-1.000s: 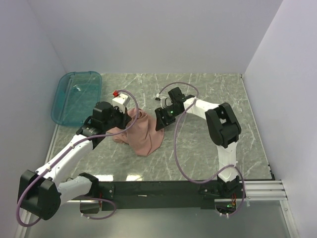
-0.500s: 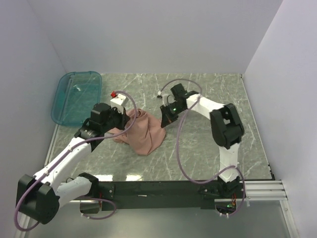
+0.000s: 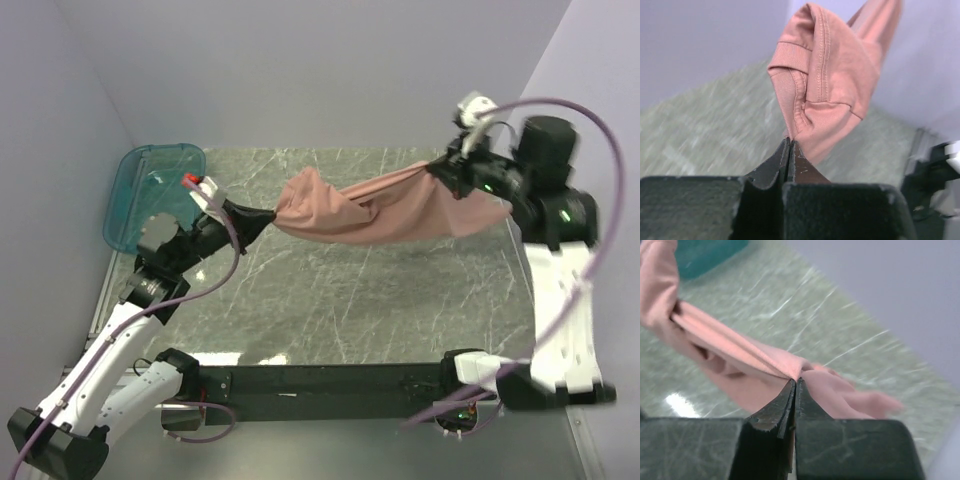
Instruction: Fold and stack the t-shirts
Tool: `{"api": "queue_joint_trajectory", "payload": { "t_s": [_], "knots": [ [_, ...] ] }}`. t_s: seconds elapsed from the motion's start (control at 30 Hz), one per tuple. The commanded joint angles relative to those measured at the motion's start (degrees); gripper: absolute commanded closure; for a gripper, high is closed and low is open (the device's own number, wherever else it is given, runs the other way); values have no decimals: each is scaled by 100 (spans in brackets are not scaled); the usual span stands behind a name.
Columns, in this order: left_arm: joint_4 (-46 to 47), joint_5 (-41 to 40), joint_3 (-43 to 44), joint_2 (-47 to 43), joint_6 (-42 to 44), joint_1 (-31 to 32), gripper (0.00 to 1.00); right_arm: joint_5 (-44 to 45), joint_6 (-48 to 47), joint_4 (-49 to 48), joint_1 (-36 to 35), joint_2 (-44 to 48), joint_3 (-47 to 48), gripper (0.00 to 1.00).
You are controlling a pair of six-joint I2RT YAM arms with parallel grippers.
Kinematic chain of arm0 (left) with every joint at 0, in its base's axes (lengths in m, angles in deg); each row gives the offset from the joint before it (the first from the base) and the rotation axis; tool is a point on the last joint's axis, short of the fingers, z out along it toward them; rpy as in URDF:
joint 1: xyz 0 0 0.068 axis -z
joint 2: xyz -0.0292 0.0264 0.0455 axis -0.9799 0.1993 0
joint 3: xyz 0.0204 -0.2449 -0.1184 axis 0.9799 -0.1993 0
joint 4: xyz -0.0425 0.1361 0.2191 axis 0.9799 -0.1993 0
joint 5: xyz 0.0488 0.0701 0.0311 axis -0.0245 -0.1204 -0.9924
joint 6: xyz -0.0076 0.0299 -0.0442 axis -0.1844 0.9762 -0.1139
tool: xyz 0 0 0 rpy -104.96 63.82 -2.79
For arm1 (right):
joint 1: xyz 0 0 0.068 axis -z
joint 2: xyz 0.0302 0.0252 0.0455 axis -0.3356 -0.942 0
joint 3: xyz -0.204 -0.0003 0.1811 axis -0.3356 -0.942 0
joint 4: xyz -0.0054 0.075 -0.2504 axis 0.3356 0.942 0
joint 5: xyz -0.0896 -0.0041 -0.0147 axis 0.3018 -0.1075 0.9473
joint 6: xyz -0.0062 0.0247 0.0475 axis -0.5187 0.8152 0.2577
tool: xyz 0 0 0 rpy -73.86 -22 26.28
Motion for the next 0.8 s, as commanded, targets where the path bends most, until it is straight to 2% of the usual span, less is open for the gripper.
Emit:
{"api": "queue_joint_trajectory", "payload": {
  "t_s": [0.0, 0.07, 0.2, 0.4, 0.77],
  "knots": [
    [1154, 965, 388, -137, -849, -26, 100, 1211, 78, -249, 131, 926, 169, 100],
    [1462, 1115, 397, -224, -1191, -26, 100, 1582, 157, -793, 130, 1313, -76, 100],
    [1665, 1327, 440, -356, -1509, -17, 100, 2181, 272, -1157, 131, 1964, -254, 100],
    [1463, 1371, 362, -541, -1527, -8, 100, 1901, 395, -1078, 174, 2211, -491, 100],
    [1322, 1362, 106, -533, -1422, -8, 100, 1531, 492, -1051, 210, 2097, -711, 100]
  ]
}}
